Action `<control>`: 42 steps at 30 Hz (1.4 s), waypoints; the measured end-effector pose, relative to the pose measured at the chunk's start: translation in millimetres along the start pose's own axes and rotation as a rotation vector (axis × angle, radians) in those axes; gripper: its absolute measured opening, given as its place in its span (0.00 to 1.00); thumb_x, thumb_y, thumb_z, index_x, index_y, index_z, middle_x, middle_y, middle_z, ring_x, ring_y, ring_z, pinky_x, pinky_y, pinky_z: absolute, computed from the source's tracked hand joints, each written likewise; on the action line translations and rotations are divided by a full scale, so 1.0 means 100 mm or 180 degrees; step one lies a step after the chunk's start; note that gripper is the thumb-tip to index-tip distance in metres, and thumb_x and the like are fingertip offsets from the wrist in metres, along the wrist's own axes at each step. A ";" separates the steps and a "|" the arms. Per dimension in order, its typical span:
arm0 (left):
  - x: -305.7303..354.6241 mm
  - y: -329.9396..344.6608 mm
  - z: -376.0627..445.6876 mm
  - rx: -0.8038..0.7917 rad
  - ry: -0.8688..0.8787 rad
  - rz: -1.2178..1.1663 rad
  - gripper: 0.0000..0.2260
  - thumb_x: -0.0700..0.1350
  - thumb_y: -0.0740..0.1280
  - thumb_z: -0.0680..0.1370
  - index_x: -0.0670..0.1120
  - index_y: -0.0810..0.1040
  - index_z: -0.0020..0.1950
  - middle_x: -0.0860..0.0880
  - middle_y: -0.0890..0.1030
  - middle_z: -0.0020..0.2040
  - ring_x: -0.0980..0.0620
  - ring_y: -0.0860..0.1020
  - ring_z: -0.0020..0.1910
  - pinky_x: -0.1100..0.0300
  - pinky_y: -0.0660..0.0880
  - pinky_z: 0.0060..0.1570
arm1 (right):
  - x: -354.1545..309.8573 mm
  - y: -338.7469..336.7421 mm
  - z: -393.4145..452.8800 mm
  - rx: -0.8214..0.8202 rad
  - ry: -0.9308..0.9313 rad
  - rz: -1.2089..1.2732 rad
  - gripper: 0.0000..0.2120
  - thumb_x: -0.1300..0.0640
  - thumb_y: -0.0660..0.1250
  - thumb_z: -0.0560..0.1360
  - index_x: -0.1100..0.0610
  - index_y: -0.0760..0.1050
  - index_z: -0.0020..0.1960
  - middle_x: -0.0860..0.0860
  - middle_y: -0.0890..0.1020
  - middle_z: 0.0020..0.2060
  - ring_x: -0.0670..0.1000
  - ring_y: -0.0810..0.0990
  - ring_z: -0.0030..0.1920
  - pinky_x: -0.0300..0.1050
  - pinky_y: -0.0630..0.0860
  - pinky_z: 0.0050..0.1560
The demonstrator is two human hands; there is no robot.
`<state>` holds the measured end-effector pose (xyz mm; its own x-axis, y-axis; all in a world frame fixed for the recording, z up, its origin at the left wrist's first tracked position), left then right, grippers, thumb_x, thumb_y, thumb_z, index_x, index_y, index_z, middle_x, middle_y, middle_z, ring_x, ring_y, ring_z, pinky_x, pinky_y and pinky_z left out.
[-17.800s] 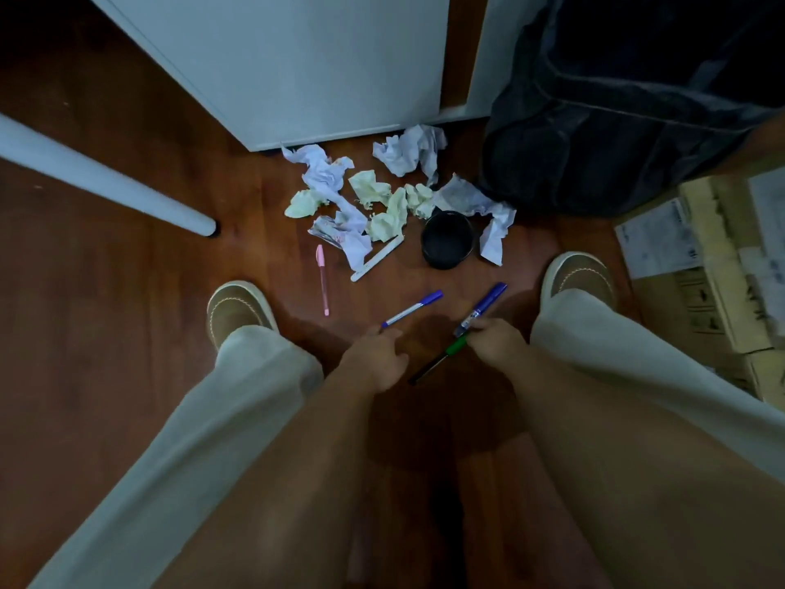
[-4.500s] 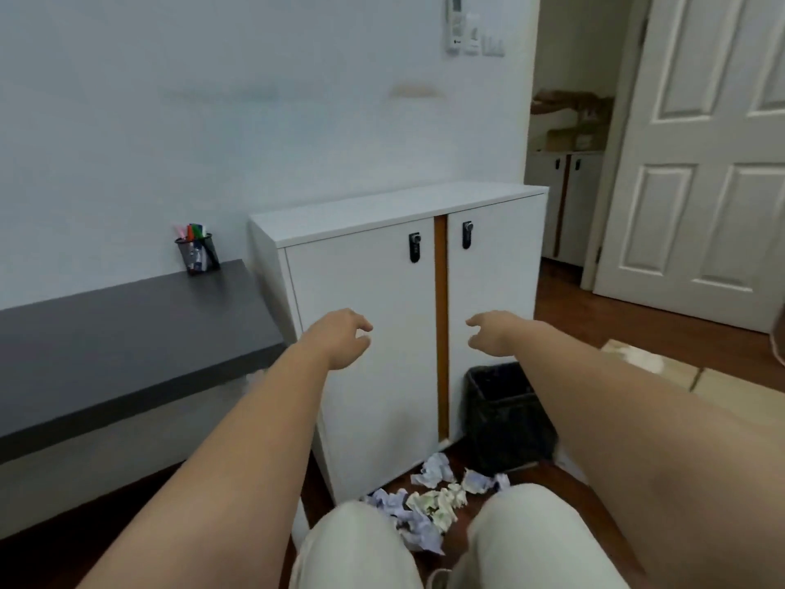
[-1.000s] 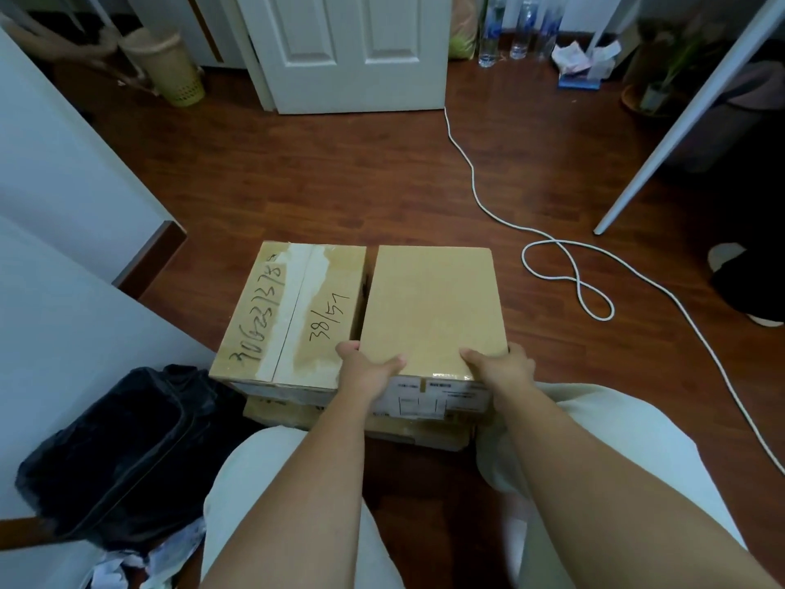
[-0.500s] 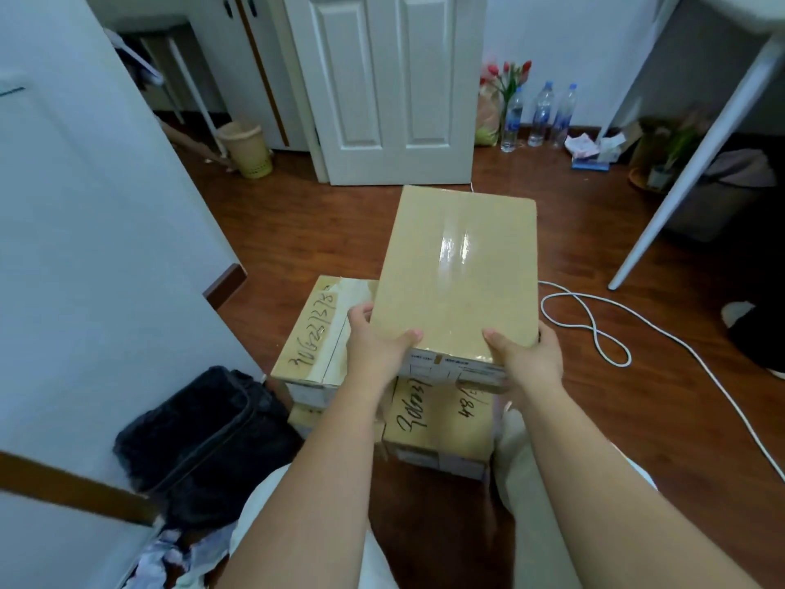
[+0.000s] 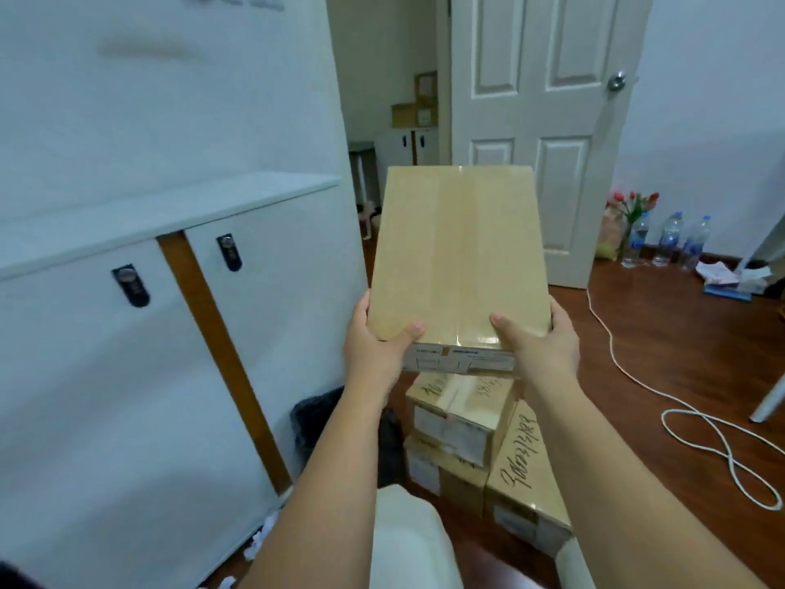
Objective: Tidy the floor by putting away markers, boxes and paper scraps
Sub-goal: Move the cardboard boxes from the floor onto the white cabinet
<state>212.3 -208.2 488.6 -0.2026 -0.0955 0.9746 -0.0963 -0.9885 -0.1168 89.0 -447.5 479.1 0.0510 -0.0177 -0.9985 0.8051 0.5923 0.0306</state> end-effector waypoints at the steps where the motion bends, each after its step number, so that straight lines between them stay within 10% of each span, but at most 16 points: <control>1: 0.13 -0.27 -0.01 0.0159 0.0089 -0.0044 0.44 0.55 0.80 0.64 0.57 0.62 0.76 0.55 0.73 0.69 0.53 0.74 0.65 0.48 0.73 0.65 | -0.16 0.21 -0.11 -0.0154 -0.0088 0.0074 0.37 0.47 0.80 0.61 0.44 0.70 0.68 0.44 0.80 0.58 0.50 0.80 0.57 0.53 0.78 0.60; 17: 1.72 -4.30 -0.67 0.2654 0.0807 0.0584 0.40 0.62 0.78 0.62 0.59 0.69 0.71 0.62 0.79 0.58 0.59 0.80 0.53 0.50 0.78 0.57 | -2.04 3.60 -2.17 -0.2526 -0.1008 0.0767 0.37 0.48 0.75 0.67 0.42 0.63 0.72 0.43 0.74 0.64 0.49 0.75 0.62 0.56 0.76 0.63; 21: 1.84 -4.86 -0.69 0.2989 0.0494 0.1072 0.33 0.58 0.74 0.70 0.55 0.69 0.73 0.58 0.79 0.54 0.53 0.79 0.53 0.50 0.77 0.58 | -2.20 4.20 -2.56 -0.2877 -0.1332 0.0493 0.20 0.46 0.71 0.71 0.40 0.73 0.63 0.44 0.76 0.62 0.46 0.76 0.56 0.53 0.77 0.61; 26: 2.03 -5.28 -0.46 0.3052 0.0375 0.1871 0.28 0.64 0.65 0.74 0.57 0.69 0.72 0.56 0.76 0.67 0.49 0.73 0.66 0.54 0.69 0.60 | -2.44 4.72 -2.74 -0.3219 -0.2064 0.0034 0.21 0.43 0.72 0.68 0.34 0.72 0.59 0.44 0.72 0.64 0.45 0.73 0.60 0.50 0.76 0.59; 33: 2.26 -5.72 0.20 0.2896 0.0144 0.2851 0.23 0.74 0.54 0.73 0.59 0.75 0.53 0.52 0.82 0.51 0.45 0.78 0.50 0.54 0.71 0.45 | -2.82 5.38 -2.63 -0.2995 -0.2936 -0.0854 0.26 0.42 0.69 0.72 0.35 0.66 0.68 0.49 0.77 0.59 0.52 0.77 0.57 0.50 0.77 0.56; 38: 2.17 -6.00 0.66 0.2513 -0.0053 0.3031 0.25 0.72 0.58 0.73 0.59 0.74 0.62 0.50 0.79 0.63 0.44 0.76 0.60 0.54 0.69 0.50 | -3.03 5.83 -2.62 -0.2476 -0.3411 -0.1663 0.28 0.44 0.70 0.72 0.42 0.68 0.70 0.51 0.64 0.73 0.56 0.64 0.72 0.55 0.67 0.68; 42: 2.12 -6.24 0.86 0.2469 -0.0040 0.2823 0.25 0.71 0.65 0.70 0.59 0.76 0.61 0.51 0.80 0.59 0.46 0.78 0.56 0.56 0.71 0.49 | -3.11 6.17 -2.72 -0.2541 -0.3649 -0.1865 0.27 0.47 0.70 0.73 0.49 0.69 0.70 0.51 0.75 0.63 0.55 0.70 0.65 0.54 0.74 0.60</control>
<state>313.7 378.6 784.3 0.1094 -0.7824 0.6131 0.6928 -0.3822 -0.6115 409.4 143.0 796.8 0.5686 -0.7750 -0.2759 0.3715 0.5411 -0.7544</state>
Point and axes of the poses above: each hand's wrist, its own z-axis towards the middle knuckle, its own y-axis out of the palm, x = y × z, the point moved 9 cm from there along z, towards the middle knuckle
